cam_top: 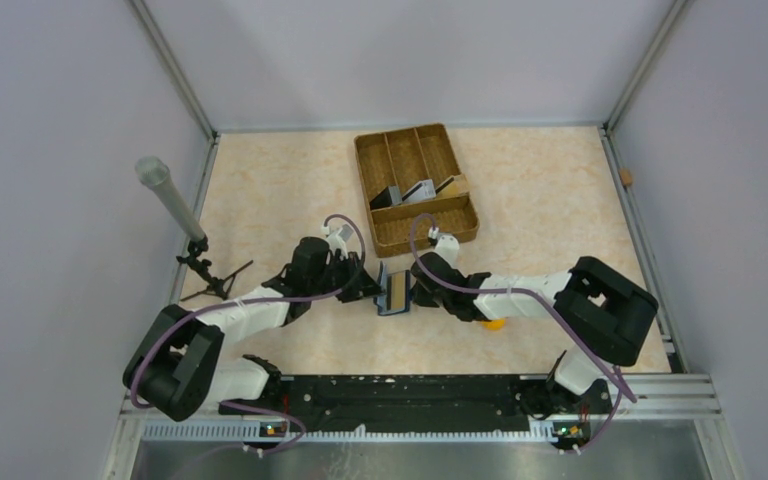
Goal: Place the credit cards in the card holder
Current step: Turn over the card slot in the card holder.
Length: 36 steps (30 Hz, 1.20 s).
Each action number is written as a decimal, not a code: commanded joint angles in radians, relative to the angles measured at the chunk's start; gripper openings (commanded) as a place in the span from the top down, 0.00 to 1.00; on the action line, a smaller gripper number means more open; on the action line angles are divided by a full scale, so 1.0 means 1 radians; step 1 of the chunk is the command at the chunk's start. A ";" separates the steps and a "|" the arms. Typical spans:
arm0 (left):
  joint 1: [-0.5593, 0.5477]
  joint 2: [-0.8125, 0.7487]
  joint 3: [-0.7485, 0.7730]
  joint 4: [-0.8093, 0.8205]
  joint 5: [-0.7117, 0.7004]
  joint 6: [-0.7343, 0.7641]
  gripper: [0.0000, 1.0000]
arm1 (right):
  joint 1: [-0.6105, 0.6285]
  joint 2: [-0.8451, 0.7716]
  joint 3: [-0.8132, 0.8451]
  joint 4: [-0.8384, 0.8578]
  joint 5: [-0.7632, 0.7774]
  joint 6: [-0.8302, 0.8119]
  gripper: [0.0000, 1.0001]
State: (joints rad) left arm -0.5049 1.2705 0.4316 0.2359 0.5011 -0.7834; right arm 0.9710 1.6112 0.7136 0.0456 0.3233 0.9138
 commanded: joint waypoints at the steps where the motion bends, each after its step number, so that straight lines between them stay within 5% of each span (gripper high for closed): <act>1: -0.006 0.011 0.001 0.072 0.031 0.002 0.81 | 0.010 0.084 -0.063 -0.175 -0.076 -0.003 1.00; 9: -0.006 0.013 -0.002 0.077 0.031 0.003 0.74 | 0.011 0.080 -0.063 -0.178 -0.075 -0.003 1.00; 17: -0.006 0.030 0.010 0.022 -0.016 0.019 0.79 | 0.009 0.074 -0.062 -0.185 -0.069 -0.001 1.00; 26: -0.006 -0.044 0.044 -0.219 -0.250 0.039 0.94 | 0.009 0.026 -0.056 -0.244 -0.021 0.000 1.00; 36: -0.005 -0.121 0.061 -0.477 -0.474 0.044 0.83 | 0.003 0.006 -0.060 -0.260 -0.005 -0.003 1.00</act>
State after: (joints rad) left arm -0.5117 1.1500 0.4774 -0.0807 0.1616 -0.7700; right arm 0.9710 1.5837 0.7124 -0.0170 0.3206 0.9279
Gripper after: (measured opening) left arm 0.154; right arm 0.020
